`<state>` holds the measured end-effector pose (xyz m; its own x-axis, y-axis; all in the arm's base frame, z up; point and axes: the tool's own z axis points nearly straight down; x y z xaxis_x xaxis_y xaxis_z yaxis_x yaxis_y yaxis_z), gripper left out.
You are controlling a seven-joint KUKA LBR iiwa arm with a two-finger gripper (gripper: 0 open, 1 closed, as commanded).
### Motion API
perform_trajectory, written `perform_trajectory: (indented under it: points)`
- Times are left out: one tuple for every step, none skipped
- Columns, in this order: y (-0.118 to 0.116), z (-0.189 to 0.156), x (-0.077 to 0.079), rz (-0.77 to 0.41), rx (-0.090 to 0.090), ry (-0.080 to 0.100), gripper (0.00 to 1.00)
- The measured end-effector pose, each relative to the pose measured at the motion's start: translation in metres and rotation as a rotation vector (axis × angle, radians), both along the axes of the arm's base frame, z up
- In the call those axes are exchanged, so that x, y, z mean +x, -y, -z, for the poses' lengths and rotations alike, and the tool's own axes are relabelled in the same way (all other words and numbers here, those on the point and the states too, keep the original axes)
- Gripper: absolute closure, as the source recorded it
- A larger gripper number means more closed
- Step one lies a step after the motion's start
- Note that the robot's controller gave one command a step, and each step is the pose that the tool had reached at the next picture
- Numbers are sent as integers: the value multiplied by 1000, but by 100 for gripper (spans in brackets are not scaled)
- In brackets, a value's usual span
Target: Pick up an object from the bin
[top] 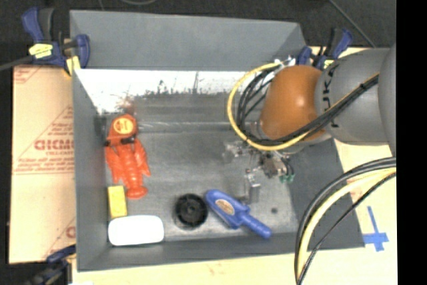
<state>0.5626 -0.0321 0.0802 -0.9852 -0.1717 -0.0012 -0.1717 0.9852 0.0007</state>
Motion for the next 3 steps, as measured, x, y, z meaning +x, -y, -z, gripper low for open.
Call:
perform_trajectory:
  points:
    - [10,5,-34,74,2,3,0]
    - [-9,6,-50,73,-5,15,0]
    - [-40,2,-57,-217,-6,31,0]
